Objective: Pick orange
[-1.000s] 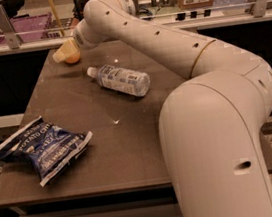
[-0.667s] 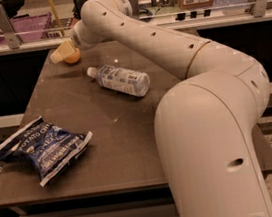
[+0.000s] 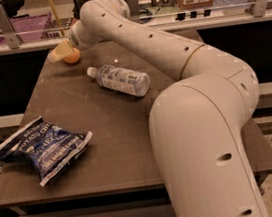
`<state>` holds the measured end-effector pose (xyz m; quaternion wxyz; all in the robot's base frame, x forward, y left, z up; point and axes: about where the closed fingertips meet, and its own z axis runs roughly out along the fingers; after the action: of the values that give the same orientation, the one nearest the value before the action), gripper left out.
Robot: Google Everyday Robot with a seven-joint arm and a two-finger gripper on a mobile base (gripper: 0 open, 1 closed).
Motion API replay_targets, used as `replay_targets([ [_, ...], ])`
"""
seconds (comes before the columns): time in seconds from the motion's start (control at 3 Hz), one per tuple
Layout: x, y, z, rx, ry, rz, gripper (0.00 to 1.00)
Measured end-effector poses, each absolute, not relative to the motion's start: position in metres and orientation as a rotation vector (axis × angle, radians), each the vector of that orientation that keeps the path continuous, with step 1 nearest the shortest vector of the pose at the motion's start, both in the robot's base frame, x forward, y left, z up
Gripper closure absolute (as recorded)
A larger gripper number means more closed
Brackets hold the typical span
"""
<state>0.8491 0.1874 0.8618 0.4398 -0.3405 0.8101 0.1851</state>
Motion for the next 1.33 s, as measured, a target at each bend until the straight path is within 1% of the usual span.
replay_targets([
  [0.33, 0.8537, 0.1896, 0.8562, -0.83, 2.008, 0.483, 0.18],
  [0.67, 0.853, 0.1917, 0.854, -0.835, 2.011, 0.484, 0.41],
  [1.0, 0.8525, 0.1945, 0.8506, -0.839, 2.014, 0.487, 0.72],
  [1.33, 0.8521, 0.1963, 0.8486, -0.842, 2.016, 0.488, 0.95],
])
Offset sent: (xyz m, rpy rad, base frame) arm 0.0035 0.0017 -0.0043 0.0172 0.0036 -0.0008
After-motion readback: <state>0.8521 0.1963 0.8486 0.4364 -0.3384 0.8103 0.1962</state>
